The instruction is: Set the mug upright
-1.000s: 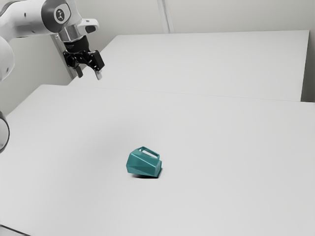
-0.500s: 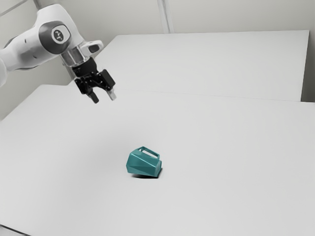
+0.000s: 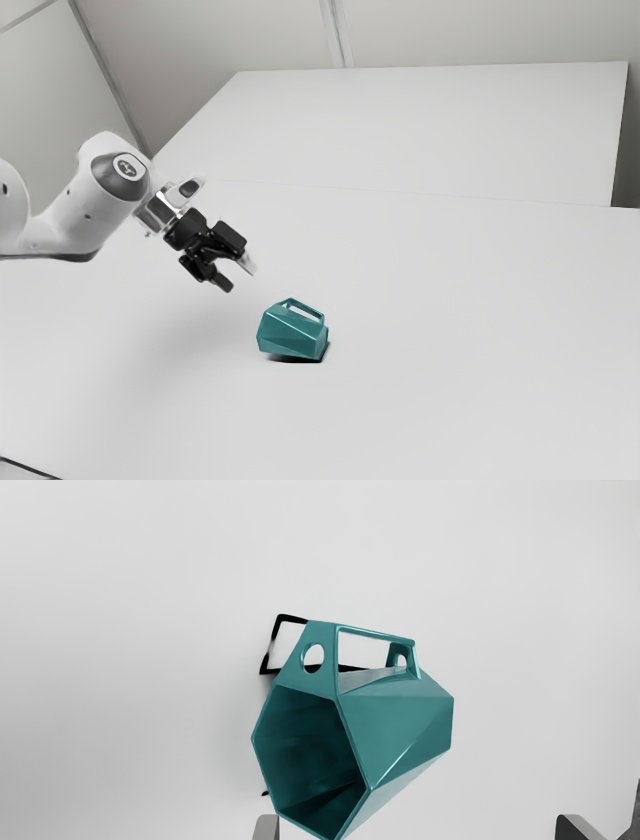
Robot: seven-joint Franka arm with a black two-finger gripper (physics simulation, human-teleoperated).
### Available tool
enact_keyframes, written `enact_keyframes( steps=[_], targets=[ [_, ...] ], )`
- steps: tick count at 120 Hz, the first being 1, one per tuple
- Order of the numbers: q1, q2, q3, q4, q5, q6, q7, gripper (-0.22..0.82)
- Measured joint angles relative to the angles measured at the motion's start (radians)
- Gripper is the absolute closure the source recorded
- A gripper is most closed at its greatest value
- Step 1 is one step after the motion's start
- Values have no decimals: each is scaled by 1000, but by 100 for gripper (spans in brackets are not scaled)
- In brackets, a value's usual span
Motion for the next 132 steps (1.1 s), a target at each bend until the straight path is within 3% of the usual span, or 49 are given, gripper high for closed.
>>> enact_keyframes(
  steps=[48,84,92,114,132],
  targets=[
    [-58,56,-3,-78,-116,58,232,0],
    [-44,94,-3,-97,-236,63,351,1],
    [-45,98,-3,-110,-259,59,370,11],
    [-42,98,-2,-119,-290,47,415,51],
    [-46,87,-3,-112,-296,43,443,66]
  ],
)
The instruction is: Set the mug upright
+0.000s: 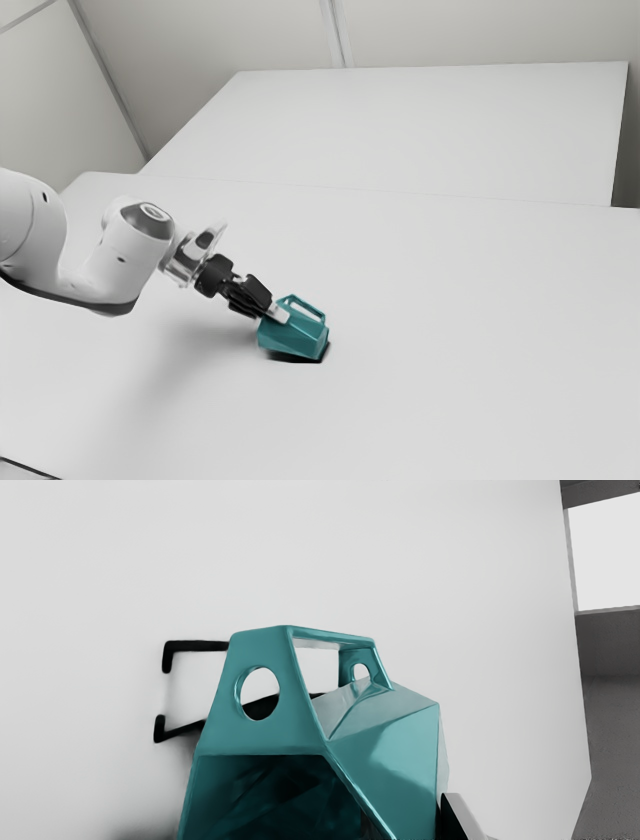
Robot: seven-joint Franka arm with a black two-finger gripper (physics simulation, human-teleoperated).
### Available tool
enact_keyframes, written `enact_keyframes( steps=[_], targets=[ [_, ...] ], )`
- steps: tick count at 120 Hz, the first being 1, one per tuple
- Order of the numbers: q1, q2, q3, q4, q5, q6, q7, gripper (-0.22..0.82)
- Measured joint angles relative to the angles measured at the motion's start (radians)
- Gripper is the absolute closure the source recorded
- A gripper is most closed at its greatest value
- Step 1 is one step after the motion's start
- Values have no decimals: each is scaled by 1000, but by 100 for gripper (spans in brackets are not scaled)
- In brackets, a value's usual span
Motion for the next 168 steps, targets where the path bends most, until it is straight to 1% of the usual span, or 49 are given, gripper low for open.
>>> enact_keyframes(
  steps=[14,28,56,64,72,86,102,120,135,168],
  targets=[
    [-3,-8,-1,2,0,0,18,72],
    [-4,-29,-3,2,-1,-1,32,75],
    [-13,-131,0,10,5,-8,53,77],
    [-15,-147,-2,44,51,-6,50,78],
    [-17,-153,-7,100,161,-4,26,78],
    [-19,-179,-17,141,387,10,-42,78],
    [-15,-198,-67,163,649,55,-153,79],
    [-20,-199,-120,163,863,132,-292,79],
    [-31,-186,-149,155,967,191,-413,79],
    [-40,-79,-155,130,1031,296,-624,79]
  ],
)
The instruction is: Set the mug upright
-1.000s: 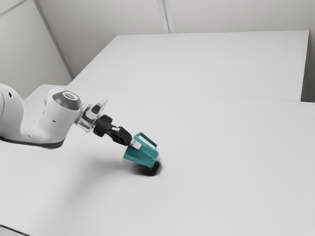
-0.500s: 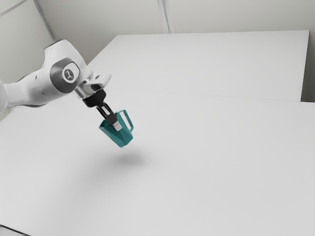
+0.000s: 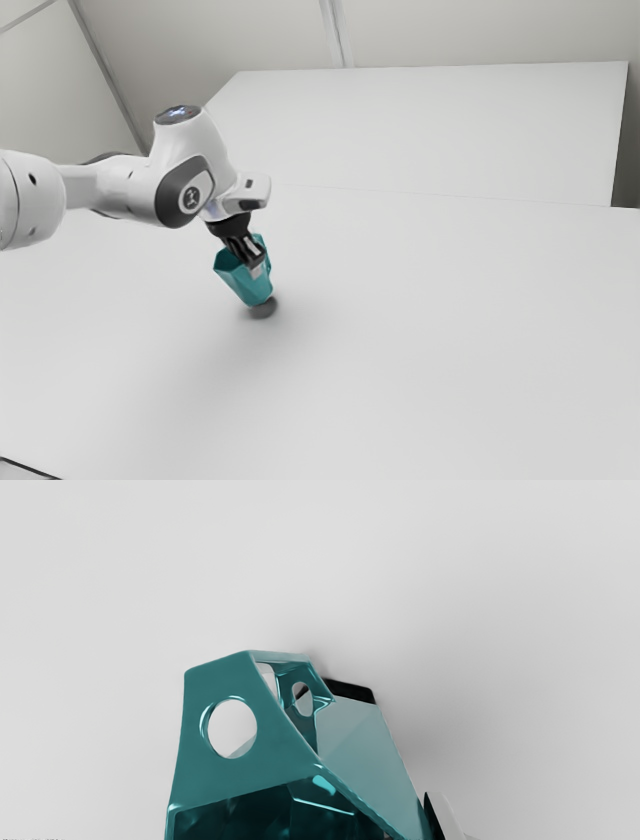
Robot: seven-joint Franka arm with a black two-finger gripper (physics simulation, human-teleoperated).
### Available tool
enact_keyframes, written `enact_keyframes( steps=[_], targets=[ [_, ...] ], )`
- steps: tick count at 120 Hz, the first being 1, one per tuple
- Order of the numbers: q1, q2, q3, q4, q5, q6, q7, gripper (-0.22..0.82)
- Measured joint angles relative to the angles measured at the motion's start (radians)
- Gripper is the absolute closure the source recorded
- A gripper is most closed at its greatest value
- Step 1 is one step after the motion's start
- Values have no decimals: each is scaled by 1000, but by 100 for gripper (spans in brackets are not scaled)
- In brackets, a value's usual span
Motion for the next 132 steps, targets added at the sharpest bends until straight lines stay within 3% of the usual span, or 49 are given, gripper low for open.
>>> enact_keyframes(
  steps=[45,70,83,101,132],
  targets=[
    [-11,66,0,-1,22,47,-179,78],
    [-8,62,-1,2,14,51,-225,37],
    [-7,37,-1,7,12,45,-242,22],
    [-7,3,-2,72,10,-18,-261,11],
    [-14,12,6,347,-1,-262,-273,3]
  ],
)
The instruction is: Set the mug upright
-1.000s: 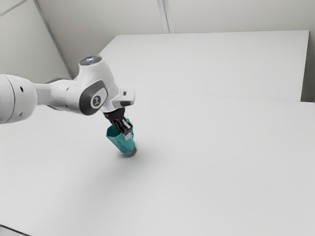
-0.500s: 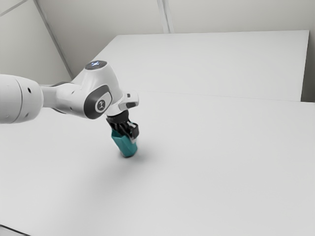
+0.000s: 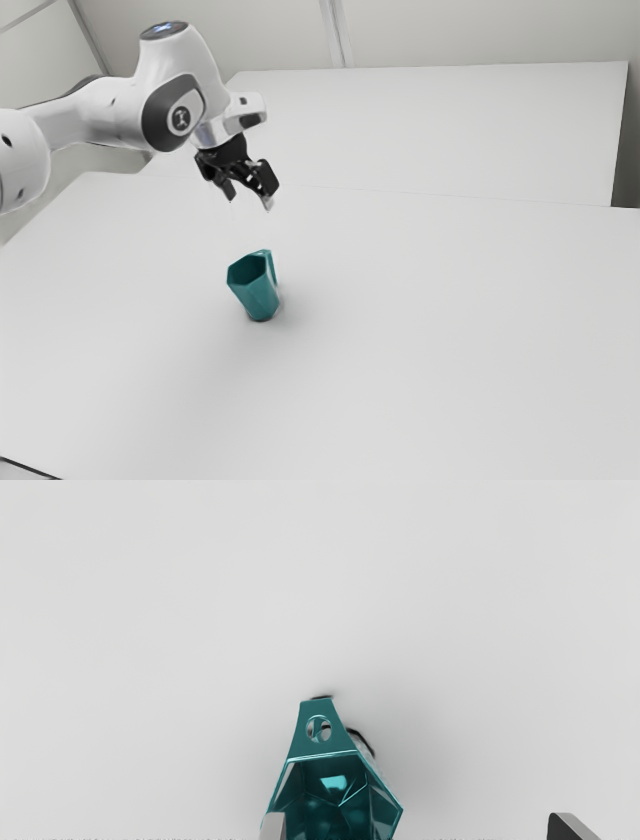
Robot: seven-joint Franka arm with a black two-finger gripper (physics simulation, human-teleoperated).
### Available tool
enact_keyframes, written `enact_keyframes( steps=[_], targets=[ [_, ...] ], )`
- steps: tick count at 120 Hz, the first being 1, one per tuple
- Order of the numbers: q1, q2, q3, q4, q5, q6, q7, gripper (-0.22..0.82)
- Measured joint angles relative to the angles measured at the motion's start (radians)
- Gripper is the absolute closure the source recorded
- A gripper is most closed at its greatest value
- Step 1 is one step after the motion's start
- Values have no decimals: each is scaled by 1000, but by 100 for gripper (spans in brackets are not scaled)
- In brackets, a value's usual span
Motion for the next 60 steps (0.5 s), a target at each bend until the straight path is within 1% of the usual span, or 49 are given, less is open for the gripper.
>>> enact_keyframes(
  steps=[12,30,44,60],
  targets=[
    [6,2,5,94,2,-83,5,2],
    [21,3,10,176,9,-177,14,1],
    [21,7,23,202,9,-224,27,1],
    [28,7,24,208,10,-262,38,0]
  ],
)
